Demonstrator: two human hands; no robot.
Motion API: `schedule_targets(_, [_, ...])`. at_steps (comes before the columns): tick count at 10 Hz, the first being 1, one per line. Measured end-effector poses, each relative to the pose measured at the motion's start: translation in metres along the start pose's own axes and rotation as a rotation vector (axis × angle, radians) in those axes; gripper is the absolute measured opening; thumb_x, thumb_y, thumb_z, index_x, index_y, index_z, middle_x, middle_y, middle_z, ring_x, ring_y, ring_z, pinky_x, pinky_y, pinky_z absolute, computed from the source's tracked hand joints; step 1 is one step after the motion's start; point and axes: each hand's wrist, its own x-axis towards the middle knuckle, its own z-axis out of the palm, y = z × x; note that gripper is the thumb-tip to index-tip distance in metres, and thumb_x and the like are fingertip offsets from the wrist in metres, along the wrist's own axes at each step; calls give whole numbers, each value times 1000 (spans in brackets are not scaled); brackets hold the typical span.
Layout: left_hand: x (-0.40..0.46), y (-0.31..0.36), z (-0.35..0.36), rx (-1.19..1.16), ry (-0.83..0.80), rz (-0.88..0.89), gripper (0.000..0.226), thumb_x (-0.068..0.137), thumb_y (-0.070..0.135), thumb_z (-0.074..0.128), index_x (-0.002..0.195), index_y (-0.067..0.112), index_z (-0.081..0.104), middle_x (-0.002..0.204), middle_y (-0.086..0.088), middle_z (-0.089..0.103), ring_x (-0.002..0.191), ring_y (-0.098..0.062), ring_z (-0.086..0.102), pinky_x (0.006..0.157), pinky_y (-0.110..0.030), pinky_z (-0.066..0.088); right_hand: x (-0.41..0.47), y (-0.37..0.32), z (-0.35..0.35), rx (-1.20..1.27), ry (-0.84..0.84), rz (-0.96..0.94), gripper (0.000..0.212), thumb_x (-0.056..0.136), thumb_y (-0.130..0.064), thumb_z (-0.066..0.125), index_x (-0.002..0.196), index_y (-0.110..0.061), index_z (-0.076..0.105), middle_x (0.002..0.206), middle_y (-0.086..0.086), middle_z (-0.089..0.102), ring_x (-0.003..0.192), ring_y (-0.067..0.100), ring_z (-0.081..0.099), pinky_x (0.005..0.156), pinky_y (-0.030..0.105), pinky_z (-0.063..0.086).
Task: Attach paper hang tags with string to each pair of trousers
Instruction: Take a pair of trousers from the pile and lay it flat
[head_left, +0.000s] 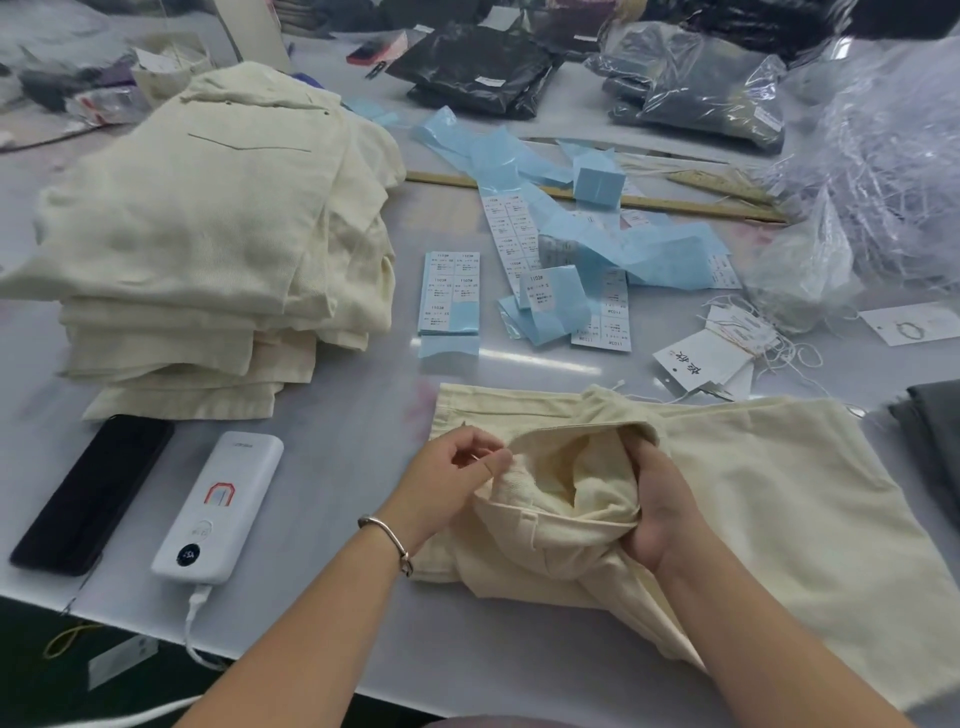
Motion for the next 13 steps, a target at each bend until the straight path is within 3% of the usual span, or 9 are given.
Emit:
schedule_targets(1, [-2, -11, -11, 330, 226, -117, 38, 76, 39, 78, 106, 26, 59, 102, 6, 54, 91, -9, 55, 79, -22, 46, 0, -4, 1, 4, 79, -24, 33, 91, -42, 59, 102, -14, 72, 98, 11, 74, 86, 26, 73, 68, 36, 58])
schedule_targets(2, [-6, -9, -7, 145, 179, -331, 35, 78, 24, 72, 108, 21, 55, 87, 3, 64, 67, -11, 64, 50, -20, 45, -5, -13, 0, -890, 300, -341, 23, 94, -22, 49, 114, -17, 60, 111, 16, 68, 88, 25, 65, 69, 33, 46])
schedule_targets(3, [-8, -7, -1, -46, 133, -341, 39, 78, 4, 62, 116, 12, 60, 89, -5, 70, 70, -18, 66, 59, -26, 50, -7, -17, 10, -1939, 335, -792, 81, 80, -7, 53, 151, -28, 21, 152, 9, 29, 134, 30, 35, 101, 42, 34])
schedule_targets(4, [-11, -5, -4, -420, 27, -282, 62, 66, -4, 64, 125, 12, 58, 91, -8, 70, 77, -16, 62, 70, -30, 49, -19, -11, 41, -1865, -271, -1182, 62, 69, -2, 51, 124, -26, 64, 138, -1, 55, 136, 20, 42, 117, 45, 21])
schedule_targets(5, [-13, 0, -9, -588, -91, -256, 56, 71, -14, 61, 121, 13, 55, 76, -2, 67, 66, -11, 62, 60, -22, 50, -27, -6, 59, -1905, -368, -934, 35, 80, -44, 35, 89, -27, 65, 92, -7, 70, 97, 12, 62, 117, 39, 21])
schedule_targets(6, [-14, 1, -9, -698, -111, -295, 53, 83, -21, 47, 130, 3, 49, 81, -13, 57, 77, -21, 58, 68, -29, 43, -18, -10, 63, -2203, -118, -795, 60, 78, -81, 32, 68, -24, 46, 67, -8, 57, 70, 16, 53, 95, 36, 35])
schedule_targets(8, [-17, 0, -4, -646, -144, -250, 72, 68, -33, 28, 128, 0, 52, 93, -21, 62, 72, -25, 62, 57, -23, 50, -15, 7, 61, -1880, -238, -633, 39, 65, -50, 60, 52, -19, 41, 53, -3, 44, 58, 18, 46, 52, 25, 22])
schedule_targets(10, [-14, -11, -4, -695, 89, -294, 69, 67, -29, 20, 113, 5, 58, 66, -7, 49, 52, -13, 46, 44, -20, 38, 7, -6, 30, -1331, -13, -358, 32, 71, 1, 55, 50, -17, 40, 52, -6, 38, 51, 11, 35, 47, 25, 24])
schedule_targets(13, [-24, 6, 10, 240, 273, 249, 47, 72, -10, 65, 59, 35, 61, 108, 13, 53, 92, 0, 52, 73, -5, 37, 6, -13, 12, -691, -184, -252, 46, 68, 22, 35, 79, -10, 66, 61, 4, 57, 52, 13, 49, 46, 20, 36])
